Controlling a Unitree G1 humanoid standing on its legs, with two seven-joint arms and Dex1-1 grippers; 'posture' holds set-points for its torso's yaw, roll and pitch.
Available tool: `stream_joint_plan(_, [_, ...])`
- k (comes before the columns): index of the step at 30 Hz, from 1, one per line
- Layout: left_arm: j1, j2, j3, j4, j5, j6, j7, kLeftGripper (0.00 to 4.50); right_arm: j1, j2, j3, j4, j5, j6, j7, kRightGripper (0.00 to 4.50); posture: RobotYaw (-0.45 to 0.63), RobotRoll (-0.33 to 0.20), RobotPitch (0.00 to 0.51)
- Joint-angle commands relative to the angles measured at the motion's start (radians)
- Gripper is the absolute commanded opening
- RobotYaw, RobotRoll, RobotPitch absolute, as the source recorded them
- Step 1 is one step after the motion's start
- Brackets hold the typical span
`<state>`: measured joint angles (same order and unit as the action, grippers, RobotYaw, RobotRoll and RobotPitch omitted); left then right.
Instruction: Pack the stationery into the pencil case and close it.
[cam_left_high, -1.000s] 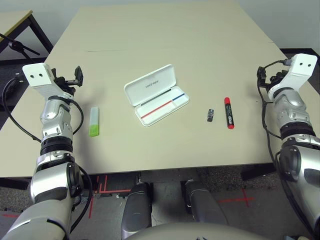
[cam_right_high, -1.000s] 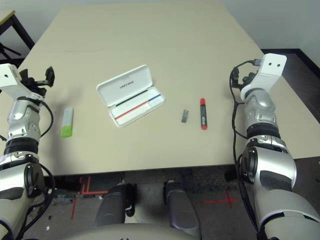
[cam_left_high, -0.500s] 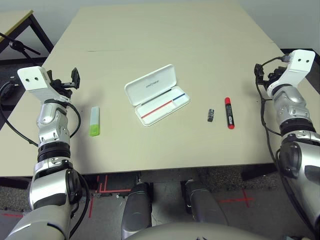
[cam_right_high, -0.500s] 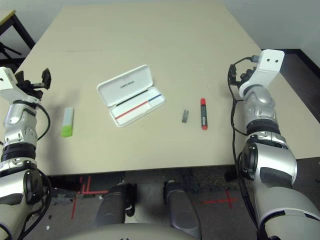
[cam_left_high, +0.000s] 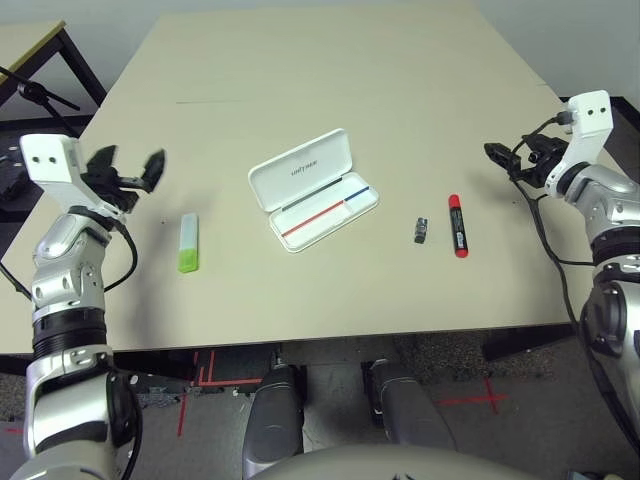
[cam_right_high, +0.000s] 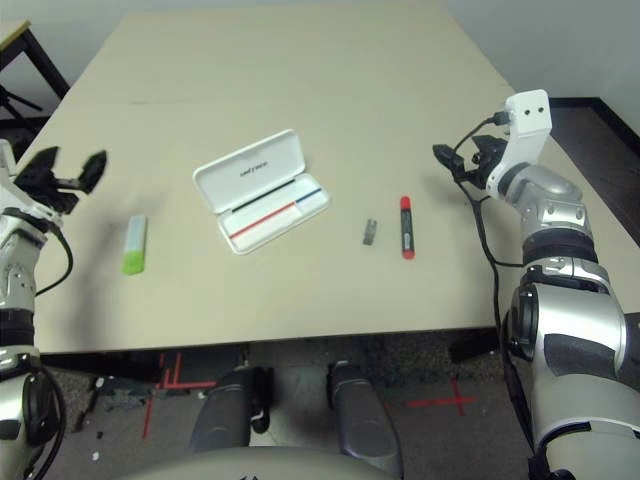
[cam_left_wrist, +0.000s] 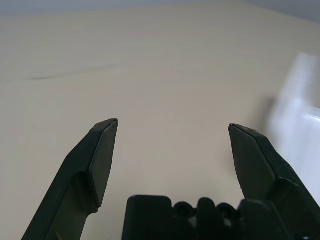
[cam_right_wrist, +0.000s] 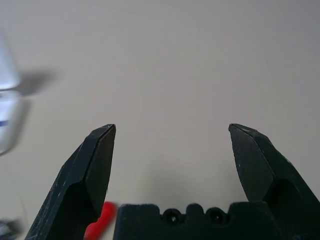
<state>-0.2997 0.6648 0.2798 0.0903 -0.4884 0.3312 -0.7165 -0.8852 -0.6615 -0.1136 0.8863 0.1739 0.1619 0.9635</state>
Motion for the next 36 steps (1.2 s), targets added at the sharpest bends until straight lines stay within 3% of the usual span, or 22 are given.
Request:
stream_joint_plan(1, [0.043,0.034,-0.058,-0.159,-0.059,0.123,-0.077,4.47,0.056,-0.017,0.047,-0.100,0.004,0.066,0.113,4.50,-0.06,0.000,0.130])
stream_joint_plan(14, [0.004,0.117,-0.211,-0.360,-0.064,0.338,-0.159,4.47,0.160,-0.051,0.118,-0.361,0.022,0.215,0.281,4.50,-0.06,0.000,0.128])
stream_joint_plan(25, [-0.101,0.069,-0.519,-0.355,0.132,0.320,-0.156,4.47,0.175,-0.022,0.138,-0.393,0.009,0.214,0.255,4.50,-0.07,0.000,0.128])
stream_joint_plan(36, [-0.173,0.019,-0.628,-0.242,0.267,0.309,-0.166,4.47,0.185,-0.012,0.150,-0.403,0.012,0.205,0.239,4.50,-0.09,0.000,0.124])
